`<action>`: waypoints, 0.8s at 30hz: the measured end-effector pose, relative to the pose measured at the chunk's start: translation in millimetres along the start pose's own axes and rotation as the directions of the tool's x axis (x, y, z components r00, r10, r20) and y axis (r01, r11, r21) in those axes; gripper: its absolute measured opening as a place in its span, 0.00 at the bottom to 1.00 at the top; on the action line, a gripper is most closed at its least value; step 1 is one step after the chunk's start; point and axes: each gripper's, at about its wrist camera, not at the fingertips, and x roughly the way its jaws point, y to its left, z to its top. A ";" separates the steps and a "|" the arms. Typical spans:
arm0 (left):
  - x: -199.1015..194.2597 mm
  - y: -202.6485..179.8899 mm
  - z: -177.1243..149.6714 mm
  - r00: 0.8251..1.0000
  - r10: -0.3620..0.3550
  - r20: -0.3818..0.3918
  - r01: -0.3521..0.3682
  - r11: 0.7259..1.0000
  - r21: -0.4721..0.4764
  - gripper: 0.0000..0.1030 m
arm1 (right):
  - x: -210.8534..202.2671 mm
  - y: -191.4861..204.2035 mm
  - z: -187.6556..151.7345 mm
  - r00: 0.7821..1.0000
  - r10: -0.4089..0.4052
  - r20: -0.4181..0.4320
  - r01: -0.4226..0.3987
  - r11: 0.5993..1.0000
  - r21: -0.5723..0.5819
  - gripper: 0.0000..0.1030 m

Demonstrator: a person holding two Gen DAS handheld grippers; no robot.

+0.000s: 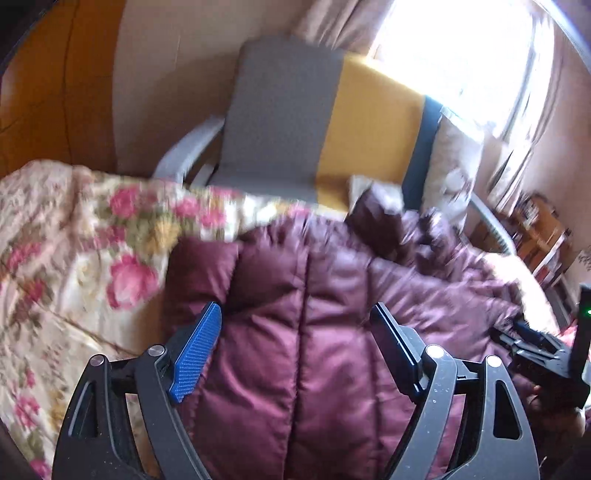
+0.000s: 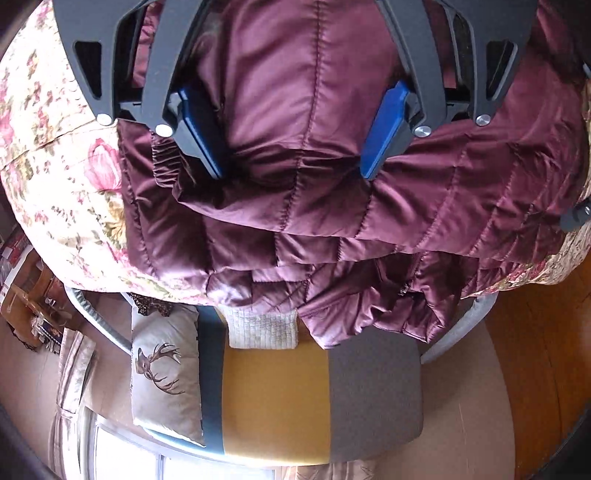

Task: Fold large clothes
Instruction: 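Lay the sleeve across the jacket body and open the right gripper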

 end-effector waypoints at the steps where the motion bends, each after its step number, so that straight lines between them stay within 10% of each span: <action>1: -3.6 -0.1 4.3 1.000 0.000 0.014 0.000 1.000 0.007 0.80 | -6.8 2.1 4.2 1.000 0.016 0.023 -0.017 1.000 0.009 0.75; 11: 57.1 7.3 22.3 0.995 0.042 -0.095 -0.045 0.999 -0.026 0.74 | 23.5 96.3 28.0 0.992 0.128 -0.008 -0.128 0.982 -0.137 0.73; 24: 71.6 6.6 -4.8 0.992 0.107 -0.073 -0.107 0.994 0.003 0.74 | 60.5 97.9 2.5 0.987 0.159 -0.014 -0.159 0.978 -0.131 0.76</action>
